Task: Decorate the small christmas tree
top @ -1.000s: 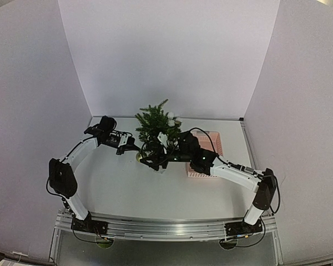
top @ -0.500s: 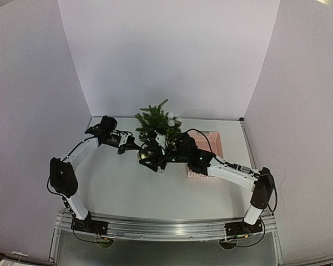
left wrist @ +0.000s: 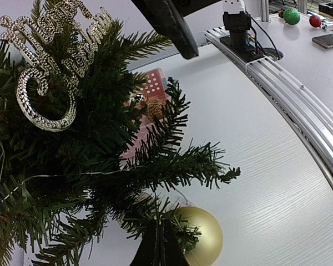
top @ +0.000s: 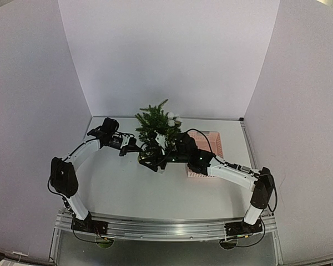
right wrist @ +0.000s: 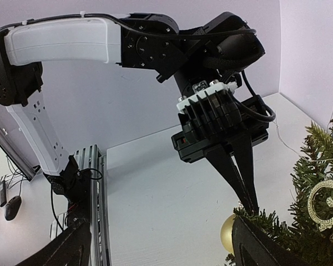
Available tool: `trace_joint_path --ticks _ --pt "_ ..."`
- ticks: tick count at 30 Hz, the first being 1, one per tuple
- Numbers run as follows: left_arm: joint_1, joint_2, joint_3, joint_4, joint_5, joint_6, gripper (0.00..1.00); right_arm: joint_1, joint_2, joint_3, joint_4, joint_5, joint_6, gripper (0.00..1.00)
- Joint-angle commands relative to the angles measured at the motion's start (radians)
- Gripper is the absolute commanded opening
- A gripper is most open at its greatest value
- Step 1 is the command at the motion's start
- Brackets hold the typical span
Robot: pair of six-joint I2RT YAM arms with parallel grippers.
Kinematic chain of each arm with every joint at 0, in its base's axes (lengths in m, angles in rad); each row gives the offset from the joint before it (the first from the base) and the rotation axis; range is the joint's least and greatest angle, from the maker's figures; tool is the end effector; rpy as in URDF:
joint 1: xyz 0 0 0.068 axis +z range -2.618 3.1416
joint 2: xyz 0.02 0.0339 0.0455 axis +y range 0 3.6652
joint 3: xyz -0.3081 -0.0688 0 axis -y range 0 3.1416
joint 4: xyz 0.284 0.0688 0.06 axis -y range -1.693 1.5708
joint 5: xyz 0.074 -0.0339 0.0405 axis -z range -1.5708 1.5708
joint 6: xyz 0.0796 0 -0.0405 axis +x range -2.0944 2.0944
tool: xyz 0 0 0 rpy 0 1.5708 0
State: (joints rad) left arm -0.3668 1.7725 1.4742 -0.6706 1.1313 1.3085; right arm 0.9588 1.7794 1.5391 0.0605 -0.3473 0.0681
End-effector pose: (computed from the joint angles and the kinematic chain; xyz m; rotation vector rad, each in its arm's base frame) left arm 0.3773 -0.2221 0.3003 1.7402 1.0398 -0.8452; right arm 0.2768 0.4415 0.3790 -1.0364 1.5454 1.0361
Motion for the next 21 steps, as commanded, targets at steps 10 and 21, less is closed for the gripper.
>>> trace_joint_path --ticks 10,21 --pt "-0.001 -0.024 0.011 -0.015 0.008 -0.015 0.13 0.001 0.005 0.043 0.029 -0.002 -0.013 0.87" --pt "0.01 -0.064 0.063 -0.094 0.011 -0.021 0.36 0.0 0.011 0.062 0.027 -0.017 -0.006 0.87"
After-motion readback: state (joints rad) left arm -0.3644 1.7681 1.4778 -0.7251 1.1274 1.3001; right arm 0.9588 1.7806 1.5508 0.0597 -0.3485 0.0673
